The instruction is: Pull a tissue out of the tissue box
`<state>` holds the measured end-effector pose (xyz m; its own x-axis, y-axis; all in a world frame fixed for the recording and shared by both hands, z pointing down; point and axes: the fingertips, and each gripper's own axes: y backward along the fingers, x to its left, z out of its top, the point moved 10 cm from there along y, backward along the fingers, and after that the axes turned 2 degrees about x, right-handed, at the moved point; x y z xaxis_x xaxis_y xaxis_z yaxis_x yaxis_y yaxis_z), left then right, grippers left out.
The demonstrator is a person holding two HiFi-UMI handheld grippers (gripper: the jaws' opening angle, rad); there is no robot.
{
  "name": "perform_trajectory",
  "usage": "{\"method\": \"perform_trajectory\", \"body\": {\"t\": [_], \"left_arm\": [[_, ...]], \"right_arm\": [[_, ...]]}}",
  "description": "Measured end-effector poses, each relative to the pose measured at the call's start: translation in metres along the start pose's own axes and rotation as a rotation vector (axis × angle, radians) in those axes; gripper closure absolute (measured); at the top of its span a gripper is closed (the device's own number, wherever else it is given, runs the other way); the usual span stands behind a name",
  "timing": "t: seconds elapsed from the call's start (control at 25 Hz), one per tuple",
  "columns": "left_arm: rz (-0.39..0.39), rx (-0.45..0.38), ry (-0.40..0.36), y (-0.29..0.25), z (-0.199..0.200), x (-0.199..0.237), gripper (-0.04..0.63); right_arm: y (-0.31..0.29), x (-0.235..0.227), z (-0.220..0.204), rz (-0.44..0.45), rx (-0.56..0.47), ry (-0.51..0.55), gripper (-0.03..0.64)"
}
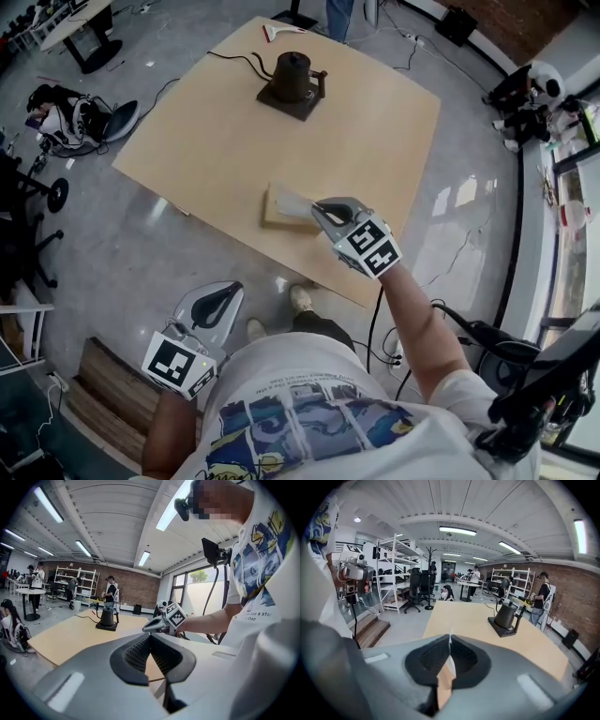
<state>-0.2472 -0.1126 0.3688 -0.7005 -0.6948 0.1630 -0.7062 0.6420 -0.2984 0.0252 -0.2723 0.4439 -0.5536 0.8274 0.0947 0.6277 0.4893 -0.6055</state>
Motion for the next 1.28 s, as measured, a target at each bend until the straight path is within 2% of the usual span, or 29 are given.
{"method": "perform_trajectory", "body": {"t": [0.68, 1.28], "left_arm": [[-0.076, -0.018, -0.025, 0.051, -0.017, -0.005, 0.592], [-0.149, -0.021, -0.046, 0.071, -0.036, -0.023, 0.592]], "right_arm": [[0.071, 0.076, 0.044, -0.114, -0.109, 0.001, 0.614], [0.139, 0.155, 0.055, -0.148, -0.176, 0.026, 0.614]]}}
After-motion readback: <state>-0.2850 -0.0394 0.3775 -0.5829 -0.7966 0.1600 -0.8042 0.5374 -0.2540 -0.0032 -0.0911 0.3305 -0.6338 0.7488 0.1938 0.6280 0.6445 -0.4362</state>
